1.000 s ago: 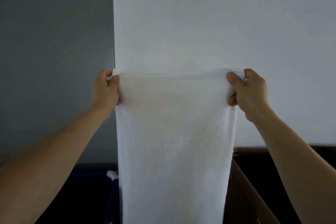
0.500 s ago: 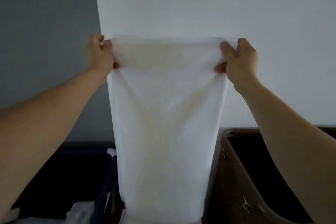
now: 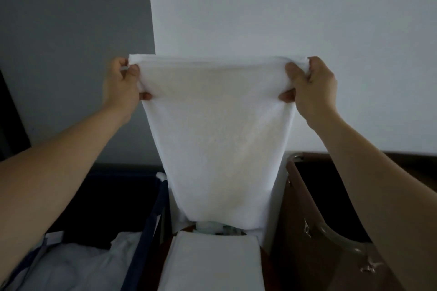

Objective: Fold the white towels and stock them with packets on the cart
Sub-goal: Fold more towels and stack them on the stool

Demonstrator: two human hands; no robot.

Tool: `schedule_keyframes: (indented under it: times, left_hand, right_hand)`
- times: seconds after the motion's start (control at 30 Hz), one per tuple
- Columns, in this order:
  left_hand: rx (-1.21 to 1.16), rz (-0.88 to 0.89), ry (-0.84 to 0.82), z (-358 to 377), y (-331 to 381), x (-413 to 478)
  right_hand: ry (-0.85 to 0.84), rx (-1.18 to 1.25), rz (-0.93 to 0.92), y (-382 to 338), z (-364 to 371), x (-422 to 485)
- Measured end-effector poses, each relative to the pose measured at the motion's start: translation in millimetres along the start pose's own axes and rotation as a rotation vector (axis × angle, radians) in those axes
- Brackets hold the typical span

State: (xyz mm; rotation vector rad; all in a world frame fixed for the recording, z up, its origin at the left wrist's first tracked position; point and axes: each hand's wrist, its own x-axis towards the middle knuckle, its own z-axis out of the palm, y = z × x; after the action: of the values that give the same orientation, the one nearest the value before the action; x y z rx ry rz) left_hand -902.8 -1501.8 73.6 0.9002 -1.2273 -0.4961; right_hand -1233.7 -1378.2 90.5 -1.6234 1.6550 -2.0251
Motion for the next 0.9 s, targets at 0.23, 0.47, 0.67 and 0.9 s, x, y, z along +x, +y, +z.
schedule_keyframes:
  times: [0.23, 0.47, 0.67, 0.9]
  left_hand:
    - [0.068, -0.152, -0.164, -101.4, -40.2, -139.8]
    - [0.222, -0.364, -0.395, -190.0, -73.6, -272.3]
    - [0.296, -0.452, -0.479, -216.2, -93.7, -308.5]
    - [0.380, -0.466, -0.541, -172.7, -143.3, -281.6]
  right_hand:
    - [-0.127, -0.132, 0.164, 16.4, -23.9, -158.0]
    - [-0.313, -0.339, 0.345, 42.3, -59.1, -300.6]
    - [-0.453, -0.506, 0.429, 56.6, -72.8, -344.3]
    - [-0.475, -0.438, 0.523, 114.5, -55.0, -319.8]
